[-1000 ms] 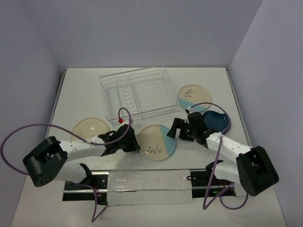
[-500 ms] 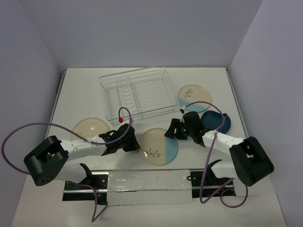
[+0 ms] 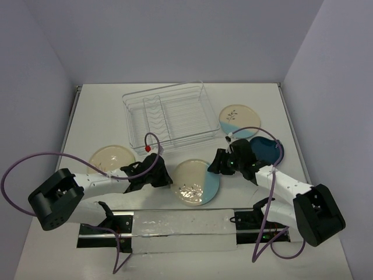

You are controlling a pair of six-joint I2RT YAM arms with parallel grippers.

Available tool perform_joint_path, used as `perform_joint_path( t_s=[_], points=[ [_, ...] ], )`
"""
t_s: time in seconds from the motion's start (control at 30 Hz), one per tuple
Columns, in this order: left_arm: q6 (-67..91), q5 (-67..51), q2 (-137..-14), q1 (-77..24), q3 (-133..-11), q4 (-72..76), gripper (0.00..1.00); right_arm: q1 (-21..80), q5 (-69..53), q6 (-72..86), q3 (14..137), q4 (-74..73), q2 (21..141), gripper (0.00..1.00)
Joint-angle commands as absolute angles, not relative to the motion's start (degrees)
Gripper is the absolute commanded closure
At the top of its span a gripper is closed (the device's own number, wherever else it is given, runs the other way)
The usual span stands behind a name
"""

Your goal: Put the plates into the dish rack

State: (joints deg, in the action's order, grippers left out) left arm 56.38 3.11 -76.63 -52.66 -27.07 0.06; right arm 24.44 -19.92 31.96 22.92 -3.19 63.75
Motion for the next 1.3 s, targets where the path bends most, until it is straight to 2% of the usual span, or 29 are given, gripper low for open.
perform_joint_path(
  t_s=[0.0,0.6,0.83,0.9,1.03,1.17,1.27],
  points=[
    [55.49,-1.02,-79.86,-53.38,-24.79,3.65,1.00,26.78,-37.91,38.96,26.92,2.64,60.68,0.50],
    [54.23,-2.55,-76.47,-53.37,-21.71,9.67,1.00,28.30,-47.61,43.07,25.38,9.49,64.03,0.49],
    [54.30,-1.40,-75.29,-53.44,-21.36,9.47,1.00,29.44,-47.27,42.44,25.68,8.35,65.95,0.55],
    [54.21,-1.32,-75.02,-53.42,-21.38,9.32,1.00,29.44,-47.03,42.25,25.86,7.65,66.10,0.59],
    [53.93,-0.86,-74.15,-53.35,-21.67,8.72,1.00,29.53,-43.64,39.44,27.43,3.63,64.18,0.76],
    [52.60,0.99,-72.85,-53.44,-23.25,6.34,1.00,29.48,-38.52,34.77,30.92,-4.50,61.54,0.83],
    [50.89,4.22,-71.53,-53.44,-26.03,3.17,0.94,29.44,-35.07,30.42,34.36,-9.13,59.49,1.00]
  ],
)
